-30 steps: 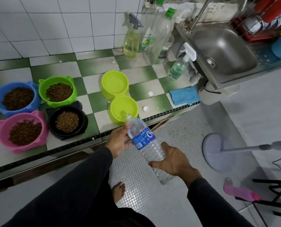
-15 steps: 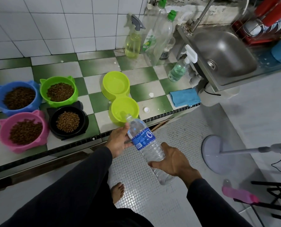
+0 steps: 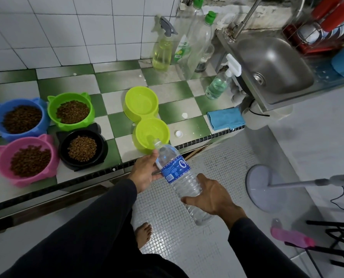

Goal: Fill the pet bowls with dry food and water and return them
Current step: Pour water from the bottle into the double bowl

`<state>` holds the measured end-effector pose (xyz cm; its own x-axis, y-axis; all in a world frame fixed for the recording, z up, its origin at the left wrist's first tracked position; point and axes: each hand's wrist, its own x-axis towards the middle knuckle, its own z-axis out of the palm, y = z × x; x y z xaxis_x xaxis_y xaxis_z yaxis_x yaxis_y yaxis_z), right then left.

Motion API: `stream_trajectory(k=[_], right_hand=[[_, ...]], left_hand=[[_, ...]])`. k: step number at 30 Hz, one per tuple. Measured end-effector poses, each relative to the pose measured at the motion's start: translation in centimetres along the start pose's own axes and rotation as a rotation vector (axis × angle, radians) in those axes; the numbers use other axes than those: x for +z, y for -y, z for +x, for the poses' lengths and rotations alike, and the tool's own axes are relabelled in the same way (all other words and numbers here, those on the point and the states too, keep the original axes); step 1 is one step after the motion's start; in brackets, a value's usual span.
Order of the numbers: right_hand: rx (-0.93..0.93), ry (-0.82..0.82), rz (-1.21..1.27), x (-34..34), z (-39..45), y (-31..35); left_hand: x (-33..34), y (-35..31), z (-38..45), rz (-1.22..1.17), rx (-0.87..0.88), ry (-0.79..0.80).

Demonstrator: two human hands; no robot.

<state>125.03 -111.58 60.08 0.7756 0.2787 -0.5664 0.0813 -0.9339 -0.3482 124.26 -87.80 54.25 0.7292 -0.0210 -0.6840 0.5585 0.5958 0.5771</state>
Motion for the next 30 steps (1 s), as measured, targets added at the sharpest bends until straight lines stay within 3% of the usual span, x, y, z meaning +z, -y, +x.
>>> stream_trajectory(k=[30], right_hand=[[-0.075, -0.025, 0.13, 1.5, 0.4, -0.8]], left_hand=[[0.6, -0.7, -0.9, 0.071, 0.089, -0.032]])
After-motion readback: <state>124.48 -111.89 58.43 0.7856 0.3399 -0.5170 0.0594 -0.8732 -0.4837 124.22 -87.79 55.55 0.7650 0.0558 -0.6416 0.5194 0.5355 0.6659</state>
